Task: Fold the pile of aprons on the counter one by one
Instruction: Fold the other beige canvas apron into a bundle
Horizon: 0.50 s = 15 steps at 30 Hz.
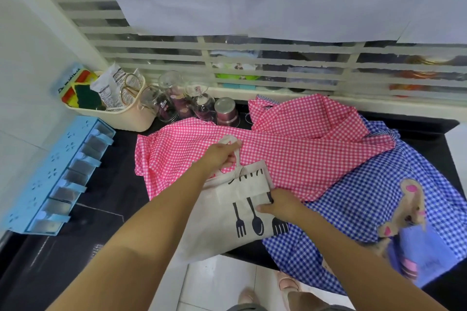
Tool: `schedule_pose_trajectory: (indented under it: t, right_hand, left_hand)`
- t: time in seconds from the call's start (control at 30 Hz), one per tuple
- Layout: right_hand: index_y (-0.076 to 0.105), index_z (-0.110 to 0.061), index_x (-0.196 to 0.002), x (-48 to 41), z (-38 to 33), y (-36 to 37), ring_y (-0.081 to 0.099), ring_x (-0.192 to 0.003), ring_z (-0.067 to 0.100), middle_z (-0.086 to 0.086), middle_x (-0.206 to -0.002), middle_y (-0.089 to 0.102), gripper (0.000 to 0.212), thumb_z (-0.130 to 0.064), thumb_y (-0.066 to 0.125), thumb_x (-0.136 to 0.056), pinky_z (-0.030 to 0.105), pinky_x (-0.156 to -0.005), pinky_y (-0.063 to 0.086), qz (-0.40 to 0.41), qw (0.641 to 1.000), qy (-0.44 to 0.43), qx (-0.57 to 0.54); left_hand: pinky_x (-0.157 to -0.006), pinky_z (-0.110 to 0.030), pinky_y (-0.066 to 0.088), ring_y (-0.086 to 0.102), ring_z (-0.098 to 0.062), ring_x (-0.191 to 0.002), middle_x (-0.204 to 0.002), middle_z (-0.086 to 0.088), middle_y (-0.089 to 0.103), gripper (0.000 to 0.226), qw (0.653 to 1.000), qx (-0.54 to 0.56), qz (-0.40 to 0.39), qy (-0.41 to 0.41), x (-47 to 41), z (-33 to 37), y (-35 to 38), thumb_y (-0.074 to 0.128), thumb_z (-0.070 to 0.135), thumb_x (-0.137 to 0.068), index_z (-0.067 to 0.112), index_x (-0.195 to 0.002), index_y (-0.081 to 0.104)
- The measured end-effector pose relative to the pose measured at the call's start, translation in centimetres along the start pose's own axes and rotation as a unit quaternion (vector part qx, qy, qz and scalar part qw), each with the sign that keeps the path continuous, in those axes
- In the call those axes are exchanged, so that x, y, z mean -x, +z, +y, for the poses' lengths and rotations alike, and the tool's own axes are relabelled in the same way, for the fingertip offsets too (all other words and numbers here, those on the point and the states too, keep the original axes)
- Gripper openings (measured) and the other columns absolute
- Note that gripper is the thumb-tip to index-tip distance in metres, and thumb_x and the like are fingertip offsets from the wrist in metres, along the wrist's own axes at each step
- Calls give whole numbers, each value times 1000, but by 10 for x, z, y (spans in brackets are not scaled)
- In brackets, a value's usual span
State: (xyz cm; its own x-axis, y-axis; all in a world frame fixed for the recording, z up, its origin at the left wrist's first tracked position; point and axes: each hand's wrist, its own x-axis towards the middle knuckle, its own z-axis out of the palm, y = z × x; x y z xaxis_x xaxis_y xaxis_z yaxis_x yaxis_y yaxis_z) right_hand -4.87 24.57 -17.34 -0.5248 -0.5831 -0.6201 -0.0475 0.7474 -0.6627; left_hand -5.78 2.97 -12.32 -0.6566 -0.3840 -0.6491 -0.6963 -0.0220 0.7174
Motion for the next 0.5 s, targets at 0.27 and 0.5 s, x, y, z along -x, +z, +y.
schedule_pose_trajectory:
  t: [0.27, 0.5]
  right_hand:
    - [60, -7, -124, -8, 1, 2, 59, -110, 23, 8, -125, 62, 41, -28, 65, -89, 33, -95, 48, -8, 999, 29, 14]
    - [57, -7, -127, -7, 5, 4, 58, -111, 24, 10, -126, 61, 39, -29, 56, -95, 35, -97, 46, 17, 1000, 17, 2]
  left_hand:
    - [-44, -17, 42, 45, -7, -40, -65, -4, 53, 16, 976, -219, 14, 10, 7, 35, -17, 63, 16, -91, 3, -82, 59]
    - [-65, -19, 56, 62, -15, -78, -88, -11, 64, 23, 953, 260, 138, 72, -4, 70, -98, 55, 5, -95, -8, -115, 56]
